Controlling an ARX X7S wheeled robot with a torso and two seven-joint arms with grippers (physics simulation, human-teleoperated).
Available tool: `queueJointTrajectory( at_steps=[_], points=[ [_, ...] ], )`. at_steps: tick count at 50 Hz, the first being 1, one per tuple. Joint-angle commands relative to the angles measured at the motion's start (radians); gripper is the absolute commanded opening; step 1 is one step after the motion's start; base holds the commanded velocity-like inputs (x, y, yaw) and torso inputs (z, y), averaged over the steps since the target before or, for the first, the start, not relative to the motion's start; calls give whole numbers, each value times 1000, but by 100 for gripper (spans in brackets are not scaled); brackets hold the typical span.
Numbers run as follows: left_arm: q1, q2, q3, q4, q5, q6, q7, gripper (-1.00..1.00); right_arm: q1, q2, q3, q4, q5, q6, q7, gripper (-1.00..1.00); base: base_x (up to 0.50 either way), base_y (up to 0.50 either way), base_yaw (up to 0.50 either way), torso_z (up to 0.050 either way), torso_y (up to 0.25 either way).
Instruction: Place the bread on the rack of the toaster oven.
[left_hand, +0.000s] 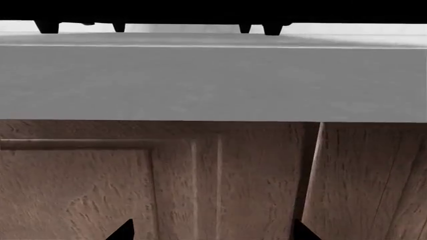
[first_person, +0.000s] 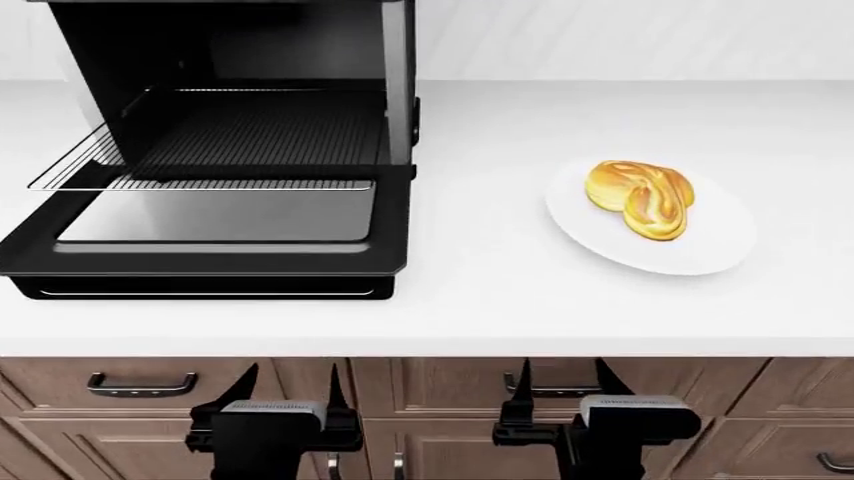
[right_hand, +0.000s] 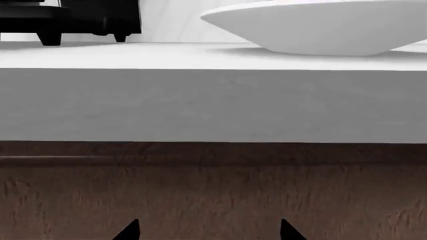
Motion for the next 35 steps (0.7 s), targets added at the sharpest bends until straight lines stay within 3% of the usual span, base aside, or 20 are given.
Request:
queueJointTrajectory(
  at_steps=[1,7,11,20,29,32,33,35],
  points=[
    [-3,-8,9,-1,-7,3,-11,100,2,8,-11,0,10,0,9,100,0,0,0,0,0],
    [12,-14,22,19,30,-45,-50,100,-33,5,-24,-78,13,84,39,100,0,0,0,0,0],
    [78,-19,-1,166,3,-168,-95,100,-140,30,-28,-300,48,207,59,100,0,0,0,0,0],
    [239,-82,-58,495,-33,-300,-153,100,-312,130,-51,-636,15,262,63,100,0,0,0,0,0],
    [206,-124,-136,807,-150,-552,-209,100,-269,202,-39,-947,-36,455,82,100,0,0,0,0,0],
    [154,-144,-170,895,-201,-643,-220,100,-186,199,49,-1052,50,598,101,100,0,0,0,0,0],
    [127,-157,-181,920,-213,-680,-226,100,-161,258,36,-1053,100,602,147,100,0,0,0,0,0],
    [46,-168,-227,970,-281,-781,-238,100,-16,516,-61,-1053,386,562,423,100,0,0,0,0,0]
  ],
)
